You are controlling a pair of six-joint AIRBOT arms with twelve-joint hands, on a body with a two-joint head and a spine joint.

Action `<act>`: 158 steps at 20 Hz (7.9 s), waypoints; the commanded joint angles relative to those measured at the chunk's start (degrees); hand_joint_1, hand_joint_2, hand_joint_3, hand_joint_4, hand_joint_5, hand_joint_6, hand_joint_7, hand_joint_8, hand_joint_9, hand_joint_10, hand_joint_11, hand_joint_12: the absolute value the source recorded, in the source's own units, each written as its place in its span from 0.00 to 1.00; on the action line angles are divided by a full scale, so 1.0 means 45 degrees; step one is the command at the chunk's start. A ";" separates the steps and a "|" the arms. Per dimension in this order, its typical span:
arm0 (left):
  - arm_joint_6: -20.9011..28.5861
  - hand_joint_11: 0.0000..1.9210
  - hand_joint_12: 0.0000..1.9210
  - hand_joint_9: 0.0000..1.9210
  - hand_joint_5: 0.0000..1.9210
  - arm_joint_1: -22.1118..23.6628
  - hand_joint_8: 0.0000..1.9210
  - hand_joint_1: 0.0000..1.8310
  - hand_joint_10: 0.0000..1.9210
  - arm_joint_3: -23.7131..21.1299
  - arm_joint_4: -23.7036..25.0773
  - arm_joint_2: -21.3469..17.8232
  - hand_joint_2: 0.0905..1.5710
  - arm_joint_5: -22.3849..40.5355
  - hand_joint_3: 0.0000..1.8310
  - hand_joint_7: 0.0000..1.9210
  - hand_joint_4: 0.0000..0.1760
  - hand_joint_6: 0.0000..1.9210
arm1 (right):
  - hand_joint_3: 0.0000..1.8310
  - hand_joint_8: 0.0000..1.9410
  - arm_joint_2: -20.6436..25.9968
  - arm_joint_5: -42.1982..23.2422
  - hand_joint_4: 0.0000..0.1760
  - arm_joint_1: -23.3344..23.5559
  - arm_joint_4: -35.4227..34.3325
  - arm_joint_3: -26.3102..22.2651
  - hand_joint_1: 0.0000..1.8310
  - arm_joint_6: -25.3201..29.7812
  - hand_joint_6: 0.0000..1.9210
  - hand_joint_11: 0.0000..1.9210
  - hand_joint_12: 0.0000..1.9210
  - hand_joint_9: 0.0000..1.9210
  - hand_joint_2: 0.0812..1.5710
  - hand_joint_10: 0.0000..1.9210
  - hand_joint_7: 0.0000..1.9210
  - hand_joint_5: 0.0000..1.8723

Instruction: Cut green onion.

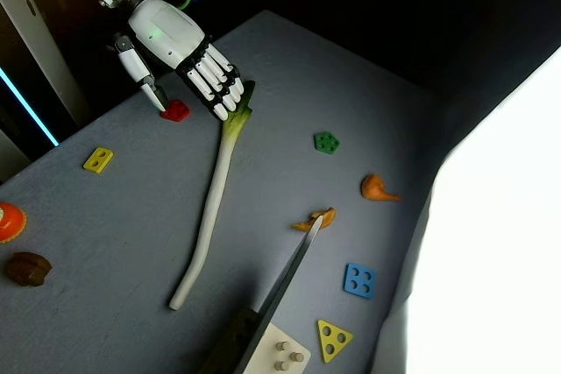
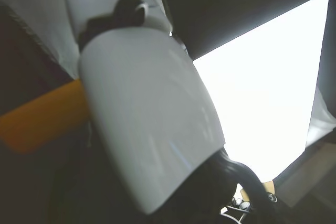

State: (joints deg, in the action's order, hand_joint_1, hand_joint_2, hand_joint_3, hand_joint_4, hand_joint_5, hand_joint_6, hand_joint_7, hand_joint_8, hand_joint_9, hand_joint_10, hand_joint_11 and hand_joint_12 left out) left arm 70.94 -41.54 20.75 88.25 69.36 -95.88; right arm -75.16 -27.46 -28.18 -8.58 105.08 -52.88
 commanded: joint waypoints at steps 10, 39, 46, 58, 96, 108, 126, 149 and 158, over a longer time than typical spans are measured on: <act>0.0044 0.00 0.22 0.08 0.13 0.0257 0.00 0.17 0.00 -0.0075 0.1178 0.0148 0.86 -0.0855 0.00 0.14 0.27 0.00 | 0.00 0.00 -0.0591 -0.1561 0.00 0.0051 0.0058 0.0958 0.58 0.0358 0.00 0.00 0.00 0.00 0.61 0.00 0.00 0.00; 0.0490 0.00 0.14 0.07 0.12 -0.0161 0.00 0.17 0.00 0.0198 0.1316 0.0465 0.86 -0.0907 0.01 0.11 0.27 0.00 | 0.08 1.00 -0.0935 -0.1706 1.00 -0.0122 0.0283 0.1513 0.86 0.1253 1.00 0.94 1.00 0.90 0.70 1.00 0.87 0.81; 0.0603 0.00 0.26 0.09 0.15 -0.0261 0.00 0.16 0.00 0.0504 0.1355 0.0787 0.89 -0.0882 0.00 0.16 0.33 0.01 | 0.10 1.00 -0.0931 -0.2224 1.00 -0.0120 0.0284 0.1512 0.85 0.1022 1.00 0.90 1.00 0.85 0.69 1.00 0.82 0.78; 0.0937 0.00 0.25 0.07 0.09 -0.0881 0.00 0.27 0.00 0.0835 0.1945 0.0897 0.86 -0.0842 0.00 0.10 0.24 0.00 | 0.20 1.00 -0.0760 -0.5289 1.00 -0.0983 -0.0044 0.1298 0.84 0.0605 1.00 0.90 1.00 0.85 0.63 1.00 0.82 0.78; 0.0936 0.00 0.00 0.00 0.05 -0.0988 0.00 0.00 0.00 0.1863 0.1311 0.1255 0.89 0.0023 0.00 0.03 0.00 0.00 | 0.28 1.00 0.1496 -1.0784 1.00 0.0448 -0.8496 -0.9803 0.84 -1.1736 1.00 0.91 1.00 0.86 0.61 1.00 0.82 0.79; 0.0936 0.00 0.00 0.00 0.05 -0.1115 0.01 0.00 0.00 0.2077 0.1094 0.1740 0.91 0.0023 0.00 0.04 0.00 0.01 | 0.28 1.00 0.0214 -1.1581 1.00 -0.0569 -0.7563 -0.9994 0.85 -1.1358 1.00 0.89 1.00 0.84 0.59 1.00 0.80 0.79; 0.0936 0.00 0.00 0.00 0.05 -0.1425 0.00 0.00 0.00 0.2024 0.0173 0.1763 0.91 0.0663 0.00 0.05 0.00 0.00 | 0.22 1.00 0.0176 -1.1562 1.00 -0.1100 -0.6842 -1.0025 0.85 -1.1300 1.00 0.91 1.00 0.85 0.61 1.00 0.81 0.76; 0.0936 0.00 0.00 0.01 0.10 -0.1399 0.00 0.00 0.00 0.2046 0.0288 0.1758 0.89 0.0722 0.00 0.06 0.00 0.01 | 0.22 1.00 0.0252 -1.1841 1.00 -0.2656 -0.5541 -0.9611 0.86 -1.0970 1.00 0.90 1.00 0.85 0.59 1.00 0.81 0.77; 0.0936 0.00 0.00 0.00 0.10 -0.1348 0.00 0.00 0.00 0.2043 0.0318 0.1758 0.89 0.0721 0.00 0.07 0.00 0.01 | 0.22 1.00 0.1156 -1.1916 1.00 -0.3136 -0.5272 -0.9503 0.86 -1.0617 1.00 0.89 1.00 0.84 0.60 1.00 0.81 0.77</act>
State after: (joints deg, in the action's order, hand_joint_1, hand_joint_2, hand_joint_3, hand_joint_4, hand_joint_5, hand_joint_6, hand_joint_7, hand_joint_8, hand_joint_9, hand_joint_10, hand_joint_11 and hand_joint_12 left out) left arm 75.13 -47.59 29.85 88.47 77.03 -90.85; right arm -70.13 -75.92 -42.13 -33.98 61.76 -97.49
